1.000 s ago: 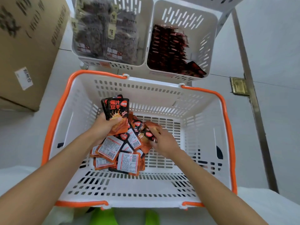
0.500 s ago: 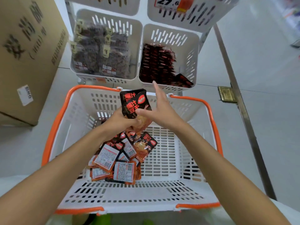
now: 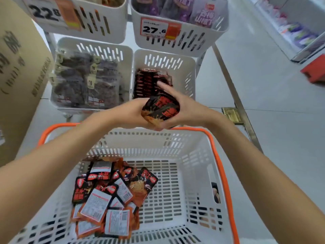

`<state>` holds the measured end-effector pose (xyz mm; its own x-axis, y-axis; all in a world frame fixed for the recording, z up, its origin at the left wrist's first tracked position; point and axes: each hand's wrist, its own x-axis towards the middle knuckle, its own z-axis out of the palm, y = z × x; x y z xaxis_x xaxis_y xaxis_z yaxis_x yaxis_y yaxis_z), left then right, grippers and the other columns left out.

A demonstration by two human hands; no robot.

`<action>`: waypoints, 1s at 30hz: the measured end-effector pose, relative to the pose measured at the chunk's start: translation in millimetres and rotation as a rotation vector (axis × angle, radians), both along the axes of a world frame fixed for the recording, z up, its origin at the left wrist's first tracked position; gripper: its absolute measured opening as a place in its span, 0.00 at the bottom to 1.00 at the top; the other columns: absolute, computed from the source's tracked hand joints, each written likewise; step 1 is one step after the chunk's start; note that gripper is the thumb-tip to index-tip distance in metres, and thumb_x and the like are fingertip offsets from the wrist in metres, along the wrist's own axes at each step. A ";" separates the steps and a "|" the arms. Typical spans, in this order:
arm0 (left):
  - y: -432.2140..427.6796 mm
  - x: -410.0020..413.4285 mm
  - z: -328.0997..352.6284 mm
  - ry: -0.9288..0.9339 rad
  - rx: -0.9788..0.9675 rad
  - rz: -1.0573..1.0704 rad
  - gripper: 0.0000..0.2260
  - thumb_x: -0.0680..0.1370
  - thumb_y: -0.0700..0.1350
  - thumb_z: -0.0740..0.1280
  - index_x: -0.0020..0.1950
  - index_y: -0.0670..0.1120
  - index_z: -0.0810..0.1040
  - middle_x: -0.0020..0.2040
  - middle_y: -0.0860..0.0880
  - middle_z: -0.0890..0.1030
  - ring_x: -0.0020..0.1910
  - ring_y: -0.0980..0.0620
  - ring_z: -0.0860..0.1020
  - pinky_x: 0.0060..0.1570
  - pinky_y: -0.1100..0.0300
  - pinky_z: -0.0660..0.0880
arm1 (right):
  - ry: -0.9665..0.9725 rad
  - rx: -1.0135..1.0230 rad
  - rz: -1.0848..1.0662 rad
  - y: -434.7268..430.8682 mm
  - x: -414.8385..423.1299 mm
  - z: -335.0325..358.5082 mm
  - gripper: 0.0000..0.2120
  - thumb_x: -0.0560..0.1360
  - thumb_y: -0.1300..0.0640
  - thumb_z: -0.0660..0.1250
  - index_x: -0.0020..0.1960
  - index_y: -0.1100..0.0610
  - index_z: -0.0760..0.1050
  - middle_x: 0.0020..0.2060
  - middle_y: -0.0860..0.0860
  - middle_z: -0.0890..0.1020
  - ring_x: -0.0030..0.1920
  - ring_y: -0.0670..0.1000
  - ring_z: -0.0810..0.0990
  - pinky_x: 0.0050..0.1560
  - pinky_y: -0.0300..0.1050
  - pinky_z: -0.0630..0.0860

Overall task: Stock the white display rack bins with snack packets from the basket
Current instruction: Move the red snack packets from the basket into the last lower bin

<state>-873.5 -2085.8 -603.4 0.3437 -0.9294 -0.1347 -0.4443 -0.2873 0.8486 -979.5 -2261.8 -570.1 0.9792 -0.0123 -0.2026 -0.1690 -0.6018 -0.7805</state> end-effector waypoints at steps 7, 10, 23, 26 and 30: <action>-72.4 61.1 -36.4 -0.443 0.248 0.140 0.55 0.67 0.64 0.75 0.81 0.50 0.43 0.81 0.46 0.55 0.80 0.46 0.52 0.77 0.48 0.55 | -0.257 -0.194 -0.363 -97.8 22.1 -17.4 0.18 0.72 0.53 0.76 0.60 0.51 0.78 0.49 0.46 0.83 0.46 0.42 0.82 0.49 0.35 0.78; -84.8 78.2 -73.9 -0.638 0.370 0.063 0.55 0.67 0.75 0.65 0.81 0.53 0.38 0.82 0.49 0.40 0.79 0.48 0.36 0.77 0.44 0.39 | -0.181 -0.465 -0.344 -122.7 35.7 -58.1 0.18 0.73 0.49 0.74 0.61 0.49 0.77 0.52 0.48 0.83 0.53 0.50 0.81 0.53 0.45 0.78; -76.6 95.6 -136.4 -0.857 0.446 0.068 0.58 0.62 0.82 0.43 0.80 0.47 0.36 0.81 0.46 0.38 0.79 0.48 0.35 0.76 0.46 0.33 | 0.110 -0.508 -0.028 -129.6 82.0 -137.6 0.32 0.74 0.35 0.66 0.68 0.53 0.61 0.63 0.58 0.75 0.56 0.57 0.76 0.53 0.50 0.74; -74.9 96.5 -141.1 -0.879 0.422 0.082 0.59 0.60 0.83 0.37 0.80 0.47 0.36 0.81 0.46 0.39 0.79 0.48 0.36 0.76 0.47 0.33 | 0.143 -0.427 -0.006 -127.2 85.9 -148.5 0.40 0.74 0.33 0.63 0.78 0.40 0.47 0.72 0.58 0.66 0.70 0.59 0.68 0.68 0.55 0.69; -74.7 93.7 -138.6 -0.858 0.399 0.090 0.58 0.62 0.83 0.43 0.81 0.47 0.38 0.81 0.46 0.40 0.80 0.49 0.37 0.76 0.48 0.34 | 0.038 -0.395 -0.052 -123.8 87.1 -149.6 0.39 0.73 0.34 0.65 0.78 0.44 0.53 0.75 0.51 0.59 0.71 0.53 0.64 0.69 0.50 0.66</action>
